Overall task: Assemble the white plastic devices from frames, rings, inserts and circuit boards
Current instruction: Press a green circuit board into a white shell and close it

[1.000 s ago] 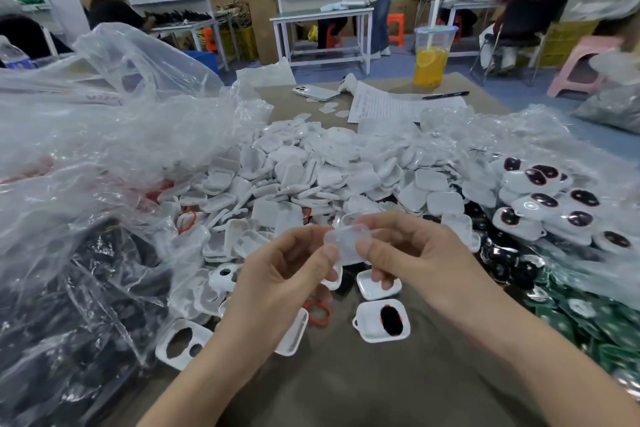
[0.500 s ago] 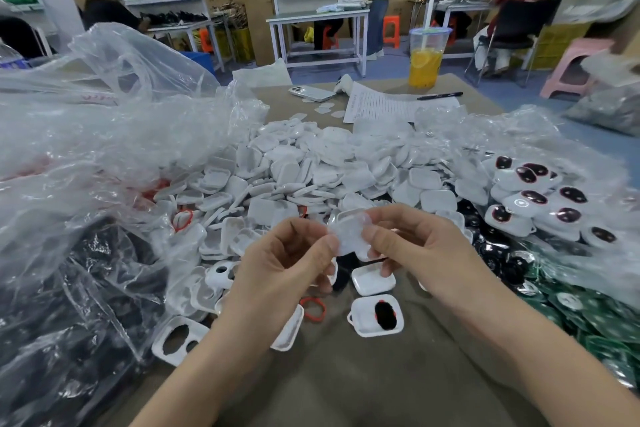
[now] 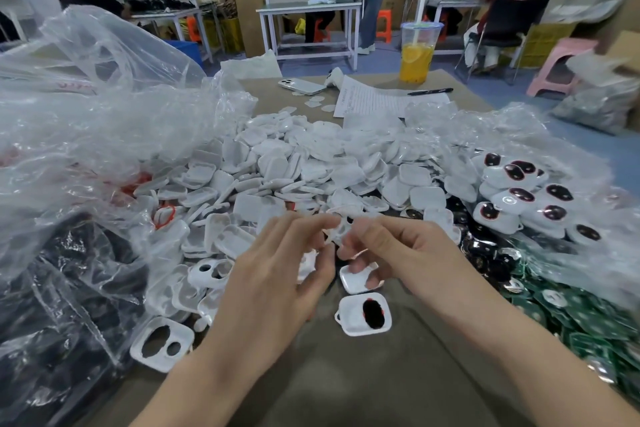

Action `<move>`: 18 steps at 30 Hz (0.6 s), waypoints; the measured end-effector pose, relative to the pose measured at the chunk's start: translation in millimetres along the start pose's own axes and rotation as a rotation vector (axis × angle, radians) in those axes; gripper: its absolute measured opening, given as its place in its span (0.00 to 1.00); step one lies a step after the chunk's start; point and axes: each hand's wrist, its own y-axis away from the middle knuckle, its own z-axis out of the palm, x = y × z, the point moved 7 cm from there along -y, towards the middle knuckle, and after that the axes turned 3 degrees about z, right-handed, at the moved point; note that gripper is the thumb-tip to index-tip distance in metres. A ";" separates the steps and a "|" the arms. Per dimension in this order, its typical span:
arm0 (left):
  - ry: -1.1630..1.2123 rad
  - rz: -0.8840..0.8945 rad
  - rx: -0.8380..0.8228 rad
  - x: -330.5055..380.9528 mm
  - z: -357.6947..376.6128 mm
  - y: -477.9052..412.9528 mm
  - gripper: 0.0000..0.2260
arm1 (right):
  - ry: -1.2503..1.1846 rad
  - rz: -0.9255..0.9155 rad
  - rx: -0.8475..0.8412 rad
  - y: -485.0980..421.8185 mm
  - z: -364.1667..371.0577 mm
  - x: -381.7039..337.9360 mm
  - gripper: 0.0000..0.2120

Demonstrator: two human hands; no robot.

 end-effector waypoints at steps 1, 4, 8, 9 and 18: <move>-0.019 0.039 -0.018 4.2 2.8 0.1 0.15 | 0.009 0.002 -0.027 0.7 2.9 0.1 0.18; -0.019 0.048 -0.040 10.9 5.0 -1.3 0.23 | 0.056 0.010 -0.051 1.4 4.6 0.3 0.16; 0.044 0.055 -0.066 12.2 2.6 0.2 0.26 | 0.047 0.023 -0.019 0.3 -1.7 1.4 0.10; 0.074 0.062 -0.070 12.3 2.4 1.6 0.26 | 0.020 0.024 -0.006 -0.2 -3.6 1.1 0.08; 0.258 -0.080 -0.046 -12.3 -2.3 -1.0 0.12 | -0.018 0.073 0.040 -3.9 -16.8 5.7 0.06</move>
